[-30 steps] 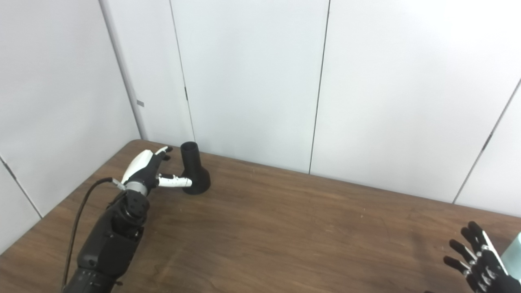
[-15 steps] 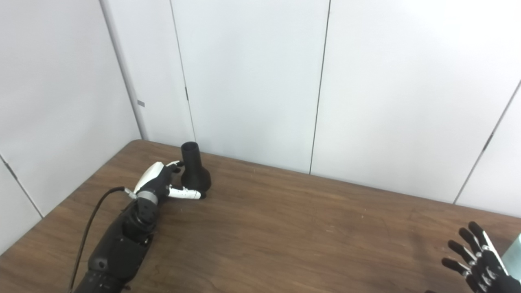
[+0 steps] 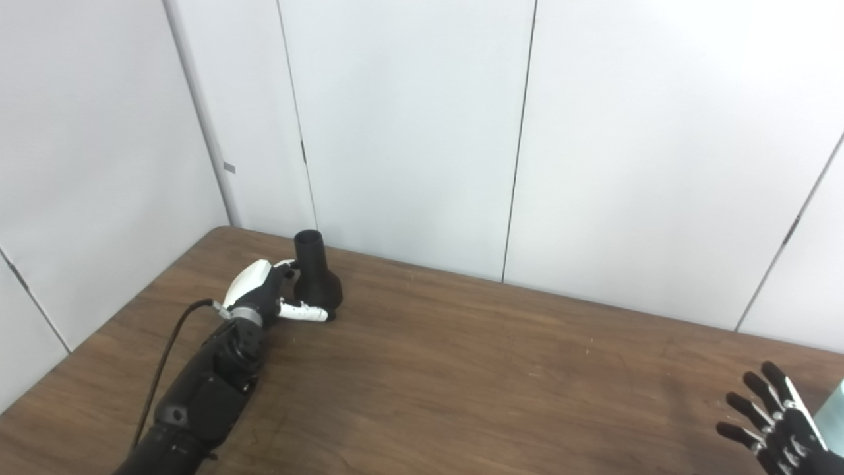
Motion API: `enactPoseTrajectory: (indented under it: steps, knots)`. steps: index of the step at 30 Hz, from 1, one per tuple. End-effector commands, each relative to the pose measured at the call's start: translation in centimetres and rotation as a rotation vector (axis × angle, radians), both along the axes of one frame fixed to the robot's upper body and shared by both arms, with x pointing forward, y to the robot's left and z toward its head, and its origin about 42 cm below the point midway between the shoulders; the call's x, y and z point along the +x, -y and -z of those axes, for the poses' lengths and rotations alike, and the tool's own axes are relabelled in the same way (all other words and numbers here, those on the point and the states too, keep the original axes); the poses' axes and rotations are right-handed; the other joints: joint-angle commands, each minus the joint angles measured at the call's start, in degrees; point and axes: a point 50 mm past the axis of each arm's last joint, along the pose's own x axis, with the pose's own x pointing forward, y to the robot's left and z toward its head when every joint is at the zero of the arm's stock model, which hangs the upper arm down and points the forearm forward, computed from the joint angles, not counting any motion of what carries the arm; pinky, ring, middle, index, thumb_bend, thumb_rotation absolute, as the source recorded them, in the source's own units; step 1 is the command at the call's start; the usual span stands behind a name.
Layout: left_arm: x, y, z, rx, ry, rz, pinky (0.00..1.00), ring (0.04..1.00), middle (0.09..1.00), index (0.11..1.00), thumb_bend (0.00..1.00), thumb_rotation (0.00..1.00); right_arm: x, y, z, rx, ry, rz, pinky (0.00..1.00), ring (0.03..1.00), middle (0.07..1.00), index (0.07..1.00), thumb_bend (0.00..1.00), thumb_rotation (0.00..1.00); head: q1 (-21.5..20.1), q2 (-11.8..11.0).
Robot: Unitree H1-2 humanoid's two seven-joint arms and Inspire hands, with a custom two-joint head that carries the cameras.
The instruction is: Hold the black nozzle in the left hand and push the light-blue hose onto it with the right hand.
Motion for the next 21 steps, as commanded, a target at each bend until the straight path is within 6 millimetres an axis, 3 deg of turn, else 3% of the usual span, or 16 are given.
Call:
enactPoseTrajectory:
  steps: [1, 12, 18, 20, 21]
  knots:
    - [1.1, -0.9, -2.4, 0.041, 0.041, -0.007, 1.00, 0.968, 0.868, 0.816, 1.00, 0.30, 0.0, 0.4, -1.8, -0.017, 0.071, 0.000, 0.78, 0.909, 0.965, 1.000, 0.69, 0.15, -0.1, 0.1]
    - [1.8, 0.2, -2.2, -0.024, 0.038, 0.028, 1.00, 0.926, 0.855, 0.779, 1.00, 0.30, -0.1, 0.3, -2.1, -0.014, 0.069, 0.006, 0.81, 0.908, 0.963, 1.000, 0.69, 0.16, -0.7, 0.7]
    - [2.1, 0.4, -1.7, -0.040, 0.038, 0.034, 1.00, 0.867, 0.776, 0.754, 0.99, 0.29, -0.2, 0.2, -2.2, -0.017, 0.068, 0.010, 0.80, 0.902, 0.958, 1.000, 0.70, 0.16, -0.9, 1.1]
    - [2.1, 0.4, -1.6, -0.050, 0.049, 0.035, 0.84, 0.781, 0.715, 0.719, 0.97, 0.27, -0.2, 0.2, -2.2, -0.019, 0.068, 0.011, 0.79, 0.900, 0.956, 1.000, 0.71, 0.17, -1.0, 1.3]
    - [2.1, 0.5, -1.5, -0.049, 0.056, 0.034, 0.70, 0.713, 0.665, 0.679, 0.96, 0.24, -0.2, 0.2, -2.2, -0.020, 0.068, 0.011, 0.79, 0.899, 0.956, 1.000, 0.71, 0.17, -1.1, 1.4]
